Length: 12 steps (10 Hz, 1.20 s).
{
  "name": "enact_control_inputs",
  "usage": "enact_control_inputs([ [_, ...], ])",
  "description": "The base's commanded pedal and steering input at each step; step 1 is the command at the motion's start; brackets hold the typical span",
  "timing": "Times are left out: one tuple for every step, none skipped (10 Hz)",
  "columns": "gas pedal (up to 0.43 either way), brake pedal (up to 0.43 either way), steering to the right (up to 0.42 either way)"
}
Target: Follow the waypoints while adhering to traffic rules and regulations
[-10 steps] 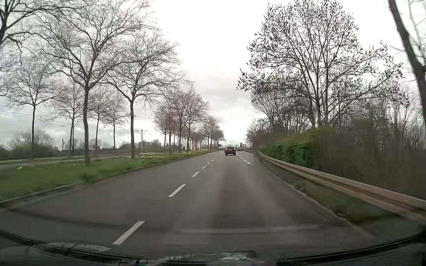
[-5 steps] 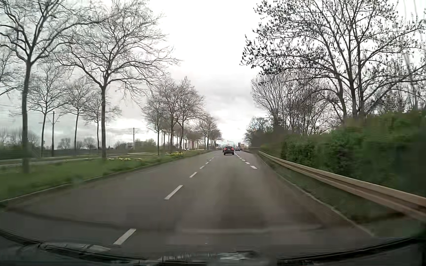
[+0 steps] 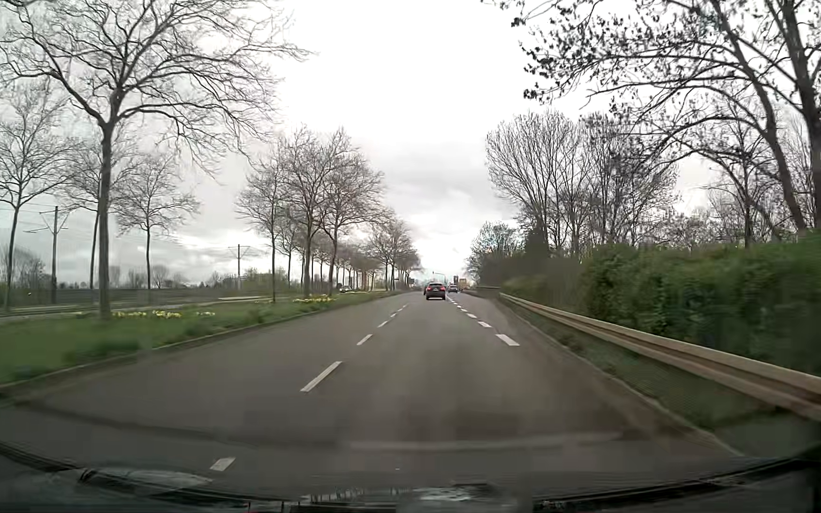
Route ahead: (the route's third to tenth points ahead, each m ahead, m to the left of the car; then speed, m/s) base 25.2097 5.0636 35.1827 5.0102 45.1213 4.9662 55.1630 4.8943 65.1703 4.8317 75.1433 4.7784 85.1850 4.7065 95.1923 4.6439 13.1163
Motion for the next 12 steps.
enact_control_inputs([
  [0.13,0.0,0.005],
  [0.13,0.0,0.005],
  [0.13,0.0,0.004],
  [0.13,0.0,0.004],
  [0.13,0.0,0.003],
  [0.13,0.0,0.003],
  [0.13,0.0,0.003],
  [0.13,0.0,0.003],
  [0.13,0.0,0.002],
  [0.13,0.0,0.002],
  [0.13,0.0,0.001],
  [0.13,0.0,0.001],
])
